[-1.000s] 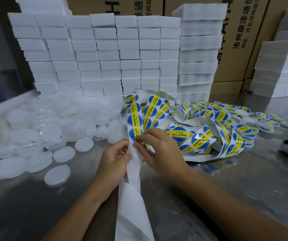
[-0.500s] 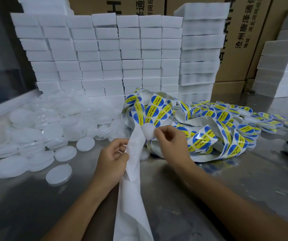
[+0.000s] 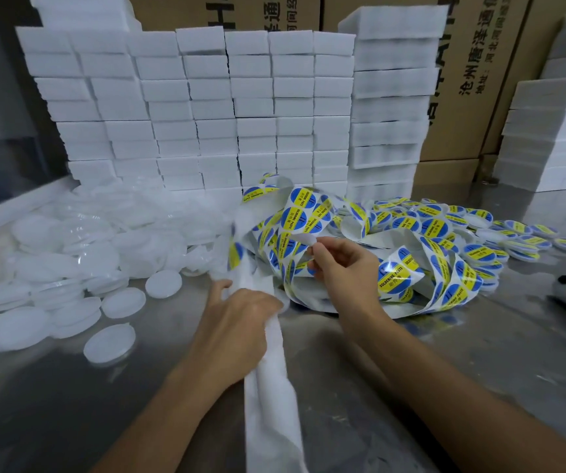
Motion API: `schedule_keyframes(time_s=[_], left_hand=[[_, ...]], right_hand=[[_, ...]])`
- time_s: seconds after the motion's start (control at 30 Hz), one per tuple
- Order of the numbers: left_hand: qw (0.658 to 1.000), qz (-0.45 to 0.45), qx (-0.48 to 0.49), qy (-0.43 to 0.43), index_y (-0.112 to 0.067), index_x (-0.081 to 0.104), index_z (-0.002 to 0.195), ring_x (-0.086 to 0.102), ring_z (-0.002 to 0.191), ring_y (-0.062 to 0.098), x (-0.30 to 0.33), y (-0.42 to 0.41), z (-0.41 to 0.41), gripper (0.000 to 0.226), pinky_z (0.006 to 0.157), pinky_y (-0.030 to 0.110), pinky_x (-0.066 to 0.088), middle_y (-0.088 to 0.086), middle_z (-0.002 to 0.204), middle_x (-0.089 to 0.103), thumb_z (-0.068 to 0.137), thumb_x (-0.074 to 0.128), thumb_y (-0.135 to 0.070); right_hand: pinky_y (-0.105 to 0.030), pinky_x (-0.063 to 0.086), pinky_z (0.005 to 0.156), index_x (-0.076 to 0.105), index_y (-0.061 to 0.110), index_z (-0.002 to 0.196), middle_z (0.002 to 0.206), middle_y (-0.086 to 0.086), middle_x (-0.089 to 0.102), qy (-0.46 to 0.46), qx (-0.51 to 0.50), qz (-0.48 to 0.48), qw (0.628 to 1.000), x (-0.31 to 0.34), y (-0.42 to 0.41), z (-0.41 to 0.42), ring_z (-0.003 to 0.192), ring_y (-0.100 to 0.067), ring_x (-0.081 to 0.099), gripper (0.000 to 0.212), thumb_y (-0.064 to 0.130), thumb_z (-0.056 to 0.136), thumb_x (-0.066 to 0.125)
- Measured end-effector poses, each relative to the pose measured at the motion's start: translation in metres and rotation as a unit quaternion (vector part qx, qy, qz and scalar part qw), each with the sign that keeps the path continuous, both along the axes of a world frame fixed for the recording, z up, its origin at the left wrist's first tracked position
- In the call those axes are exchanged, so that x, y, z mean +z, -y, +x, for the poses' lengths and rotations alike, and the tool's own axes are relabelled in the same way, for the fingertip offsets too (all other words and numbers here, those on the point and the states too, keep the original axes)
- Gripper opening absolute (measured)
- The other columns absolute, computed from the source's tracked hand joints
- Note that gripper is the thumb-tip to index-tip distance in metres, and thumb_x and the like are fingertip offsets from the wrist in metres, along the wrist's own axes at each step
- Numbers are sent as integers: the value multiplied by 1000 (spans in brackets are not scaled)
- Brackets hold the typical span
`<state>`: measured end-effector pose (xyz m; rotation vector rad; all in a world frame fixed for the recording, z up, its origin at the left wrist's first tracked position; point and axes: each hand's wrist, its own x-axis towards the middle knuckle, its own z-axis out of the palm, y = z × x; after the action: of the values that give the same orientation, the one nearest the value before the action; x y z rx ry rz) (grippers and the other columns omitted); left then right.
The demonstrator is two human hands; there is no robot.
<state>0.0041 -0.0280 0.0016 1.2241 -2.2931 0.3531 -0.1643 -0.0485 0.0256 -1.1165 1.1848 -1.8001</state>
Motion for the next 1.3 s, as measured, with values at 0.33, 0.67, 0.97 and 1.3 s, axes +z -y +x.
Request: schedule_keyframes(time_s=[0.33, 0.67, 0.97, 1.3], left_hand=[[987, 81, 130, 47, -43, 57, 114, 41, 112, 14, -9, 7, -9, 39, 82, 36, 23, -15, 115, 42, 83, 35, -50], [989, 137, 16, 52, -35, 46, 94, 38, 120, 1, -1, 1, -9, 25, 109, 51, 5, -22, 95, 45, 77, 37, -50], [997, 57, -19, -40, -33, 52, 95, 50, 106, 5, -2, -2, -9, 28, 108, 43, 8, -23, 90, 52, 69, 56, -43], [962, -212, -4, -174, -19, 54, 118, 65, 102, 13, 2, 3, -11, 42, 100, 44, 29, -5, 122, 66, 80, 68, -28]], right_hand=[[-17, 51, 61, 75, 15, 86, 72, -4, 72, -68, 8, -20, 997, -3, 0, 1, 61, -8, 64, 22, -3, 86, 62], [-15, 47, 62, 71, 13, 99, 79, 1, 67, -84, 13, -49, 995, -3, 1, 2, 64, -5, 59, 20, -1, 85, 71], [-19, 51, 66, 70, 23, 85, 83, 7, 73, -99, 3, -57, 993, -7, 5, -1, 69, -4, 63, 17, 6, 87, 71], [-19, 52, 60, 52, 34, 115, 116, -7, 61, -63, 145, -76, 985, 3, -15, 11, 69, -7, 67, 47, 15, 82, 79]])
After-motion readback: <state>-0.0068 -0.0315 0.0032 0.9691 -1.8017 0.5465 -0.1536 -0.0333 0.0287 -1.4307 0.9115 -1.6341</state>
